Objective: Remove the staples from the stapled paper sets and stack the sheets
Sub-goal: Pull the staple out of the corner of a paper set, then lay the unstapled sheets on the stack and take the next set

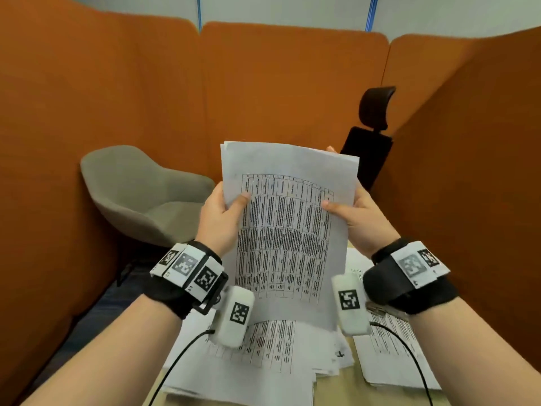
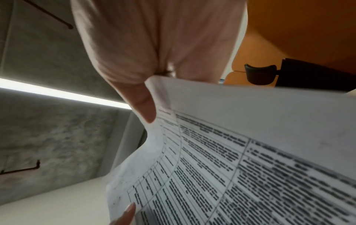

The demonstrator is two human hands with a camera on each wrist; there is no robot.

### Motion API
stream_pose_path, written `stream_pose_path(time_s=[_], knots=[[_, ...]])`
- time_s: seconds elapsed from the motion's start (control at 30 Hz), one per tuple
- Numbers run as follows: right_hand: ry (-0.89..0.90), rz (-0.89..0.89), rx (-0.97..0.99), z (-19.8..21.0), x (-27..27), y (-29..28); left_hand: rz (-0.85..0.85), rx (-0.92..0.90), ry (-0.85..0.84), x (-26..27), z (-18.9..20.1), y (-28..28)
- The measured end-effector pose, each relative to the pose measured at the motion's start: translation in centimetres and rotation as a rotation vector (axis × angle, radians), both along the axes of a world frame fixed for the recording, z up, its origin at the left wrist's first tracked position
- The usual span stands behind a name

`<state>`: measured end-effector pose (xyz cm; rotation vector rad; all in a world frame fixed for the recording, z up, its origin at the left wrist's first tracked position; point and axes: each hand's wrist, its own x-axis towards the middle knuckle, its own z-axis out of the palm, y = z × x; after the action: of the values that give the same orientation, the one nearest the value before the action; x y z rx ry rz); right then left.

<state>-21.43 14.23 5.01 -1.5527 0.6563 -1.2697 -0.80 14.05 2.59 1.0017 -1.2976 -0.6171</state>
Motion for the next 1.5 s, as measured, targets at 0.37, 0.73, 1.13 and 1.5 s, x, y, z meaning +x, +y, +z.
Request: stream_pose_path(time_s=[0.37, 0.73, 1.13, 1.5], knots=[[0.013, -0.161, -0.312, 0.5, -0.1, -0.8, 0.09, 0.048, 0.086, -0.1, -0.1, -0.7], [-0.044, -0.291, -0.493, 3.6, -1.1, -0.9, 0.025, -0.083, 0.123, 0.2, 2.4, 0.3], [0.121, -0.363, -0.379, 3.8, 0.0, -1.1, 0.06, 0.049, 0.027, 0.4, 1.0, 0.4], [0.64, -0.709, -0.085, -0.7, -3.2, -5.9, 0.045, 0.459, -0.034, -1.4, -4.8, -0.2]])
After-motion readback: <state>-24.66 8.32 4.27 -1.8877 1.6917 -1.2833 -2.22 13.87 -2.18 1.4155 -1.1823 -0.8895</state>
